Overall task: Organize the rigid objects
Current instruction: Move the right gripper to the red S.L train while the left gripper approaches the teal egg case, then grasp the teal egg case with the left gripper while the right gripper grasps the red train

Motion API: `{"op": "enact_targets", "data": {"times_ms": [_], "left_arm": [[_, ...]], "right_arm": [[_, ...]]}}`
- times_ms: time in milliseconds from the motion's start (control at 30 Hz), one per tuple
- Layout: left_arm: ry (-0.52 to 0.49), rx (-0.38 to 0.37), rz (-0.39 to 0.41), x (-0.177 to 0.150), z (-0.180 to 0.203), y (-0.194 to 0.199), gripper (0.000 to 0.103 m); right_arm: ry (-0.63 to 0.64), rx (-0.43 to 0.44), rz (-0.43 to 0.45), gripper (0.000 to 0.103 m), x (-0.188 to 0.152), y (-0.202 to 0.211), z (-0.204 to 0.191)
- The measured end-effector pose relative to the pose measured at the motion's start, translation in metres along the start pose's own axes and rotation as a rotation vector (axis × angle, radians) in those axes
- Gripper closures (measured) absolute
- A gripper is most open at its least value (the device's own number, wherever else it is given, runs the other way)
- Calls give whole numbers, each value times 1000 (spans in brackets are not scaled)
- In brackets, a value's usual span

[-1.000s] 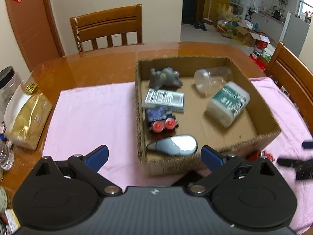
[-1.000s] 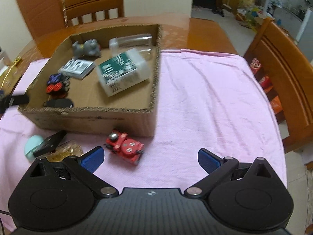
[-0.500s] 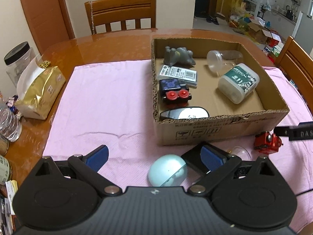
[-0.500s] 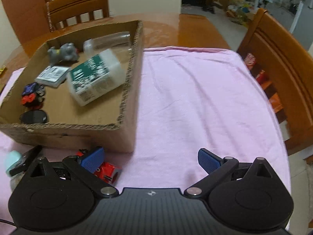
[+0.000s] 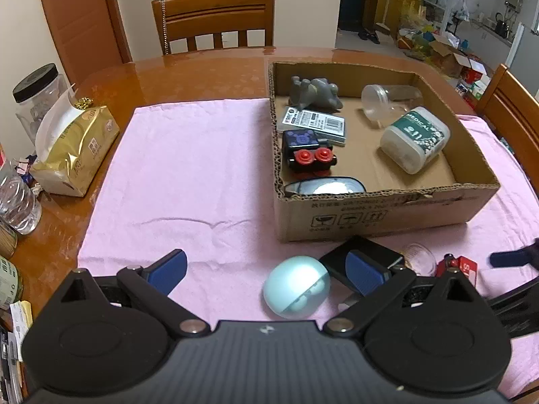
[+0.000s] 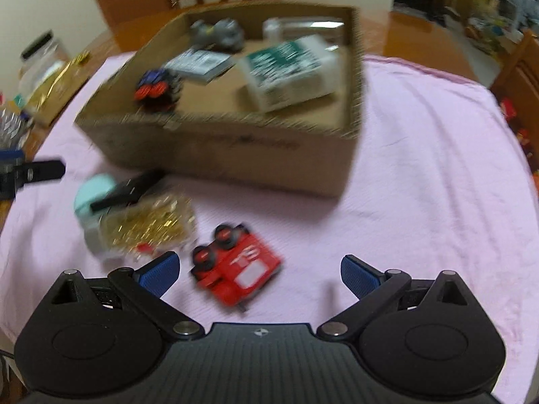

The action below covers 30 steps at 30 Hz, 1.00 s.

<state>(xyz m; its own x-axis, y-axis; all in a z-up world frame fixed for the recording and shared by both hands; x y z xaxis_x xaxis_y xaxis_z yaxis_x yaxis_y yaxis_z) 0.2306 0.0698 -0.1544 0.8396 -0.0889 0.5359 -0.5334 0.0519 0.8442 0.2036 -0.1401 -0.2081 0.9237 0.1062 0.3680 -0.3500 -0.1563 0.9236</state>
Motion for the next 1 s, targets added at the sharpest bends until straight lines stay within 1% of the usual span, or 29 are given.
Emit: {"op": "enact_targets", "data": {"times_ms": [133, 200, 267, 333, 500, 567, 700, 800, 900, 1000], "left_arm": [[-9, -26, -9, -6, 4, 2, 3], [-18, -39, -17, -9, 8, 2, 3], [-28, -54, -25, -13, 12, 1, 3], [-46, -72, -30, -15, 19, 0, 3], [-89, -101, -28, -13, 36, -6, 3], [-101, -122, -33, -14, 41, -9, 3], [-99, -134, -47, -12, 47, -16, 3], [-104, -164, -37, -6, 55, -20, 3], [-116, -142, -24, -3, 52, -20, 3], [-122, -118, -32, -5, 37, -17, 3]], "right_arm": [[11, -47, 3, 0, -4, -16, -6], [-6, -83, 1, 0, -5, -19, 2], [-11, -96, 4, 0, -7, -17, 11], [-2, -148, -10, 0, -12, -18, 23], [-25, -152, 3, 0, -20, -11, 42], [-18, -151, 16, 0, -21, -11, 41], [-25, -154, 41, 0, -21, -12, 40], [-29, -156, 58, 0, -23, -10, 42], [-27, -156, 64, 0, -26, -5, 43], [-27, -156, 64, 0, -26, -5, 42]]}}
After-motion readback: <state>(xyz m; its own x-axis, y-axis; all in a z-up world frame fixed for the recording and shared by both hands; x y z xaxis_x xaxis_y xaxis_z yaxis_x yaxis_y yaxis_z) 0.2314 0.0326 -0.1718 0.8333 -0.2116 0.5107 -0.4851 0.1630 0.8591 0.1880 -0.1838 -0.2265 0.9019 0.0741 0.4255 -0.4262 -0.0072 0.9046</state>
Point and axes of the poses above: each gripper's, at about its wrist camera, not at the fingertips, and y roughly against the way its jaws point, z to its right, x to its top, the point moved 9 cm from there along -y, roughly the way its jaws point, and after that the axes turned 4 degrees about -z, right-handed, at the moved point
